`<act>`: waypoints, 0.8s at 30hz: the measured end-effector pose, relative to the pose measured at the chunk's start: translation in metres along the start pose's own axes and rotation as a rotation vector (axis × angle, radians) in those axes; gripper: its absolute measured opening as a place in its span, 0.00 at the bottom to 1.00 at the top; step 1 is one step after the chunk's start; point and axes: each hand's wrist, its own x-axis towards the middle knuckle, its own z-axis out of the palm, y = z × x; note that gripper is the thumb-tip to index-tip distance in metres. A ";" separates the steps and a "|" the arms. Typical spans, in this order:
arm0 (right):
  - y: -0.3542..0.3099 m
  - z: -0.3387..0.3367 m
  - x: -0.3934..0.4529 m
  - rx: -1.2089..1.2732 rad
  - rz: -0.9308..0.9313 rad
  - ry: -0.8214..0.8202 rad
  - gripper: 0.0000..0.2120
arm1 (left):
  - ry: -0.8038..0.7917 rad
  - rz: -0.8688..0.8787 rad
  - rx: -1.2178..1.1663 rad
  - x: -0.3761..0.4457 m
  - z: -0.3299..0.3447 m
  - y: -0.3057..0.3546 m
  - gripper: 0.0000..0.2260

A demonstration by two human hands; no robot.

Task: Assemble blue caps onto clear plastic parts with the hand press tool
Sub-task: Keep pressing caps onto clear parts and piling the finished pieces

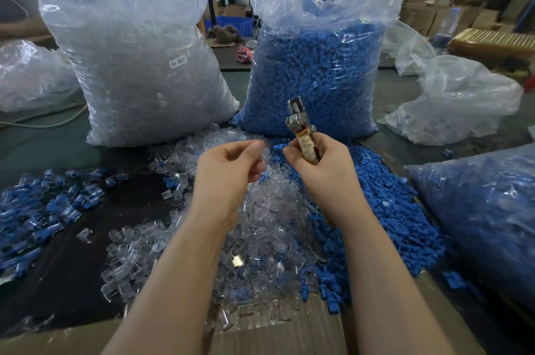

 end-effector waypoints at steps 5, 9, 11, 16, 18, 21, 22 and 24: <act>-0.004 0.002 -0.002 0.015 -0.021 0.016 0.08 | -0.023 -0.010 -0.032 -0.003 0.000 0.002 0.01; -0.006 0.002 -0.003 -0.016 -0.025 0.013 0.08 | -0.009 -0.019 -0.034 -0.005 0.002 0.003 0.01; -0.006 0.002 -0.004 -0.043 -0.034 0.019 0.08 | -0.001 -0.014 -0.028 -0.005 0.004 0.003 0.02; -0.008 0.004 -0.004 -0.070 -0.059 0.067 0.07 | 0.002 0.010 -0.059 -0.009 0.005 0.005 0.02; -0.009 0.005 -0.004 -0.080 -0.069 0.087 0.07 | 0.008 0.035 -0.052 -0.011 0.006 0.005 0.03; -0.010 0.006 -0.005 -0.096 -0.074 0.101 0.07 | 0.030 0.078 -0.009 -0.013 0.008 0.005 0.04; -0.010 0.006 -0.005 -0.099 -0.070 0.101 0.07 | 0.034 0.091 0.011 -0.013 0.008 0.005 0.04; -0.009 0.007 -0.005 -0.106 -0.061 0.100 0.07 | 0.038 0.112 0.042 -0.013 0.008 0.004 0.05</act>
